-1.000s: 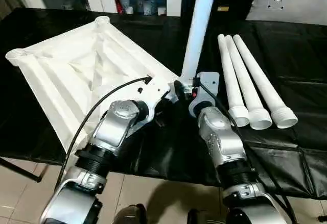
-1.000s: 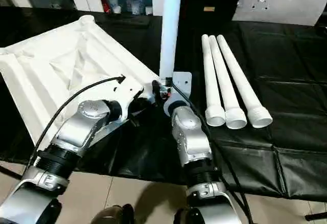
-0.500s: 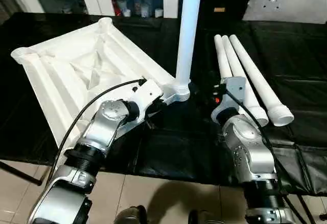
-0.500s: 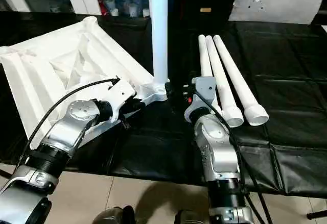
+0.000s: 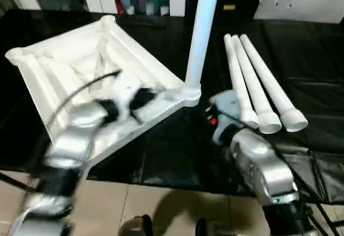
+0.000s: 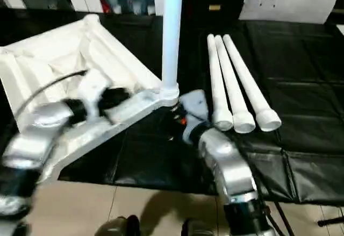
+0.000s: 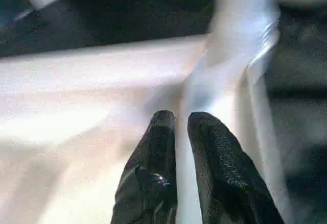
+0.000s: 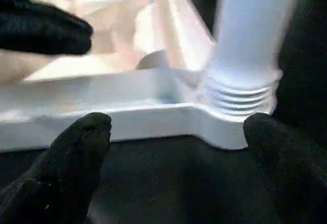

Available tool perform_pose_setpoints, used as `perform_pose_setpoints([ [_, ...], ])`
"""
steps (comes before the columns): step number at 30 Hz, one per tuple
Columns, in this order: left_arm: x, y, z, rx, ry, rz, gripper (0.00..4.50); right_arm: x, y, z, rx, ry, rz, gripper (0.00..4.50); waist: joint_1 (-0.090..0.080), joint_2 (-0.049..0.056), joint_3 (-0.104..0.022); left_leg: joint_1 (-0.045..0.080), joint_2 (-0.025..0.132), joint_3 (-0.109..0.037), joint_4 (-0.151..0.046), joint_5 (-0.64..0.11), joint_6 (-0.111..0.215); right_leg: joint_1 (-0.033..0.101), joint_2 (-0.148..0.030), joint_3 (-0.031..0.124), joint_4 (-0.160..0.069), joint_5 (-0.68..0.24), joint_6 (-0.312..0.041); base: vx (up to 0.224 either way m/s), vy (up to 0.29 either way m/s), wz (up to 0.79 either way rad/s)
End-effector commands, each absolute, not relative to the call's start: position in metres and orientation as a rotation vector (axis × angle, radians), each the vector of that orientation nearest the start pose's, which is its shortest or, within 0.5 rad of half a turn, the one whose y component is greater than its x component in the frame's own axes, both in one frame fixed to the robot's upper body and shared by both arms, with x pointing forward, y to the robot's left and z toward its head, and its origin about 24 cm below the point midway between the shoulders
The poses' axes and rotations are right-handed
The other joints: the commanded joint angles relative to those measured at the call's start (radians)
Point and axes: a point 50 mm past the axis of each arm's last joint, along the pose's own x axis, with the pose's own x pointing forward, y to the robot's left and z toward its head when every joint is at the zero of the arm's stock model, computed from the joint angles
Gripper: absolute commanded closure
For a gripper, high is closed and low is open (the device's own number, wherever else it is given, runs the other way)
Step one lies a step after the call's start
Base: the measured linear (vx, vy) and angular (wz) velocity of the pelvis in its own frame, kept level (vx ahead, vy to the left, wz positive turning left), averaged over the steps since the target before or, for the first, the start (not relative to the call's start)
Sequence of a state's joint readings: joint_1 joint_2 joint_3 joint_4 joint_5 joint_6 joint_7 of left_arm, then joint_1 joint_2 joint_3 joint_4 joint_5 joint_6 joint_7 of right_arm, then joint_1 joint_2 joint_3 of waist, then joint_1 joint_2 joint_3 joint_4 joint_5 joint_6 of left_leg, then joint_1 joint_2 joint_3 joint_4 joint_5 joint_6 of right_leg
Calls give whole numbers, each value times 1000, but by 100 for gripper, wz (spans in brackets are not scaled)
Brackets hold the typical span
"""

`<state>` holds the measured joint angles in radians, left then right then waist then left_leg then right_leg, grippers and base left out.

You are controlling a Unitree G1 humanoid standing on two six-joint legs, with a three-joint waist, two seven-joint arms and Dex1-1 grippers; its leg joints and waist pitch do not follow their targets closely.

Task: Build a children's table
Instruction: Rotate leg to tighten, then rotate table base

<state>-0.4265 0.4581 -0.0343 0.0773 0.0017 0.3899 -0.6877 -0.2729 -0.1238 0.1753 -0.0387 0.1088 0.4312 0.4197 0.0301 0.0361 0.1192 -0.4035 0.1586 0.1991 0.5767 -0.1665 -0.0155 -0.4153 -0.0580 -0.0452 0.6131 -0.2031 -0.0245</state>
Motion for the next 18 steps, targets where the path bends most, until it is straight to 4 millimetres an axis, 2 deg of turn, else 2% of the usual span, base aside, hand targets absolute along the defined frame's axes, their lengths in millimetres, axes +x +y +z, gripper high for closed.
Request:
perform_pose_setpoints([
  [1, 312, 216, 126, 476, 231, -492, 417, 284, -88, 76, -81, 182, 675, 0, 3, -1, -67, 29, 75, -42, -66, -159, 54, 50, -86, 51, -66, -128, -210, 0, 0, 0],
  [2, 304, 239, 128, 540, 292, -406, 417, 284, -84, 73, -92, 195, 693, 0, 0, 1, -64, 34, 74, -39, -67, -171, 47, 44, -84, 52, -72, -143, -206, 0, 0, 0],
  [3, 301, 247, 129, 567, 316, -377, 417, 284, -82, 73, -93, 201, 700, 0, 0, 1, -62, 33, 73, -41, -68, -173, 43, 44, -84, 53, -71, -145, -204, 0, 0, 0],
  [4, 301, 247, 129, 567, 316, -377, 437, 284, -82, 73, -93, 201, 700, 0, 0, 4, -60, 36, 73, -40, -69, -182, 37, 41, -82, 54, -74, -154, -200, 0, 0, 0],
  [5, 297, 260, 130, 595, 350, -322, 437, 284, -80, 71, -90, 213, 714, 0, 4, 0, -59, 39, 75, -40, -70, -187, 28, 40, -84, 56, -74, -156, -201, 0, 0, 0],
  [9, 289, 284, 132, 608, 417, -185, 437, 283, -70, 67, -117, 238, 755, 0, 13, 2, -59, 42, 77, -40, -74, -188, 10, 36, -81, 56, -69, -109, -204, 0, 0, 0],
  [13, 283, 287, 126, 605, 482, -175, 437, 287, -66, 64, -142, 247, 755, 0, 13, -1, -57, 39, 74, -42, -75, -201, -5, 39, -87, 58, -67, -88, -210, 0, 0, 0],
  [14, 281, 288, 124, 613, 503, -171, 437, 289, -65, 63, -150, 252, 750, 0, 16, 14, -54, 39, 73, -42, -74, -208, -8, 37, -89, 60, -68, -96, -210, 0, 0, 0],
  [16, 278, 292, 121, 658, 546, -153, 437, 295, -63, 60, -180, 265, 734, 0, 12, 8, -55, 39, 72, -42, -75, -218, -14, 38, -85, 59, -70, -93, -212, 0, 0, 0],
  [18, 278, 296, 121, 699, 560, -121, 437, 300, -61, 59, -197, 280, 720, 0, 11, 9, -56, 38, 71, -43, -73, -213, -14, 41, -86, 59, -69, -83, -217, 0, 0, 0],
])
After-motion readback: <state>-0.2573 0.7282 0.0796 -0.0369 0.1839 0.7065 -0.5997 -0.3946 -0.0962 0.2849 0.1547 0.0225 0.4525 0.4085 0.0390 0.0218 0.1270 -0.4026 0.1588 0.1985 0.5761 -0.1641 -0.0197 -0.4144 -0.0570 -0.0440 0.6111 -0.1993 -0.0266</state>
